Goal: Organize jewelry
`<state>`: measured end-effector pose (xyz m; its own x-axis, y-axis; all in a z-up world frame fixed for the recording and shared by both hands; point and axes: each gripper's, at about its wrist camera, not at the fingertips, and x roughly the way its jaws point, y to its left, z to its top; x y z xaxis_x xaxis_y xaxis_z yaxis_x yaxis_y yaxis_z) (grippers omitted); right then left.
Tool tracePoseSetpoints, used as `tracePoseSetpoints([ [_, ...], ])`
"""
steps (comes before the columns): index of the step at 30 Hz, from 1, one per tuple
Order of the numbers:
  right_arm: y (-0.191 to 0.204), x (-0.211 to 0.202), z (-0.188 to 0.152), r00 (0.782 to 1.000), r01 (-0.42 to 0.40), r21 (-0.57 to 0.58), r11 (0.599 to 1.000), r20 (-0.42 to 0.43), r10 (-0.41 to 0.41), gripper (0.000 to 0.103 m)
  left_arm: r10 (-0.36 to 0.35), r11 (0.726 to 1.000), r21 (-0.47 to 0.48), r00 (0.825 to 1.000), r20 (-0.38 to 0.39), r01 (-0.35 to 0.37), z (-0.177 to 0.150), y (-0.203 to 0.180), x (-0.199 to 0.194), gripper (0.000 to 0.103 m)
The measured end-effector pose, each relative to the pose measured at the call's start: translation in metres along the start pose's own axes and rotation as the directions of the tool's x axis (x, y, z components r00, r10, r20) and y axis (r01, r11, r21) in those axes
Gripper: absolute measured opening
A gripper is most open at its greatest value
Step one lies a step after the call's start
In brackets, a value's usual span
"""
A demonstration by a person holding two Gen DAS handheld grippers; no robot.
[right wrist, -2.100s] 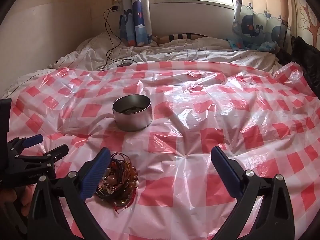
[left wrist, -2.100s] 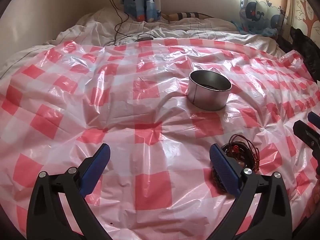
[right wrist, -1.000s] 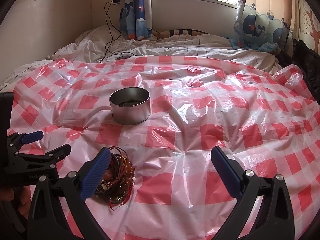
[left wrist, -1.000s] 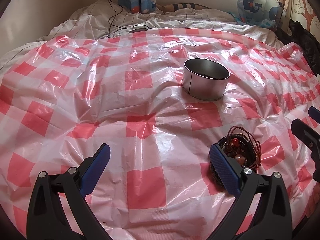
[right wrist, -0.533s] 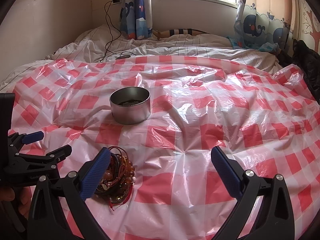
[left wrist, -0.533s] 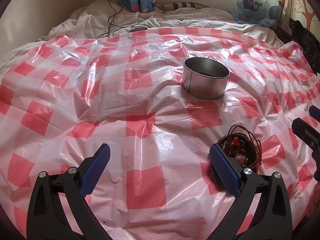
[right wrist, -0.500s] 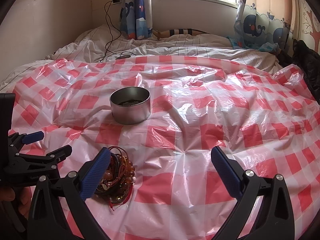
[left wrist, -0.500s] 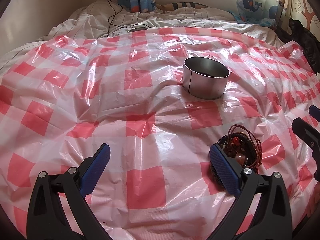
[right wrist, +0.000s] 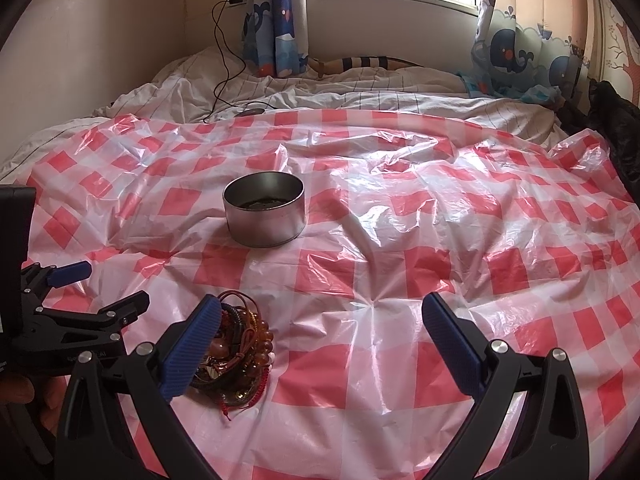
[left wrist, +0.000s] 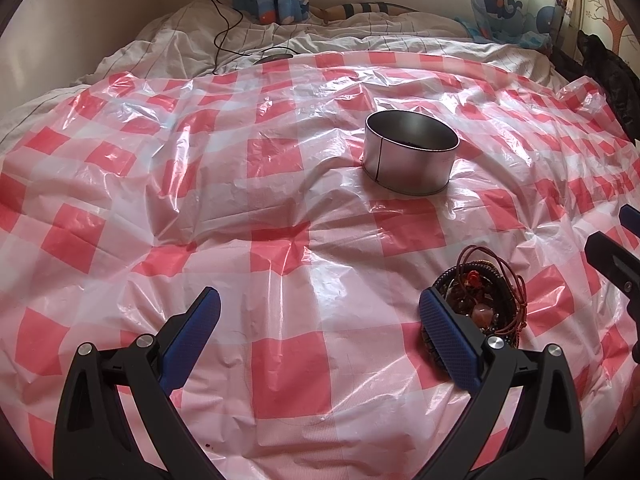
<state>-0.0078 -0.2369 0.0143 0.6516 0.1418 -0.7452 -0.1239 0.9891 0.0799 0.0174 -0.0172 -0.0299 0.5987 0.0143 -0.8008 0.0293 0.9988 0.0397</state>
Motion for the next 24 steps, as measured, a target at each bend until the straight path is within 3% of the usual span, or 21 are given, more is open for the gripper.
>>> tracePoseSetpoints([
  [24, 0.0033, 0.0031, -0.0001, 1.0, -0.01, -0.013, 1.0, -0.012, 0.01, 0.096, 0.021, 1.0, 0.023, 1.0, 0.01, -0.022, 0.0028, -0.0021, -0.0033, 0.096],
])
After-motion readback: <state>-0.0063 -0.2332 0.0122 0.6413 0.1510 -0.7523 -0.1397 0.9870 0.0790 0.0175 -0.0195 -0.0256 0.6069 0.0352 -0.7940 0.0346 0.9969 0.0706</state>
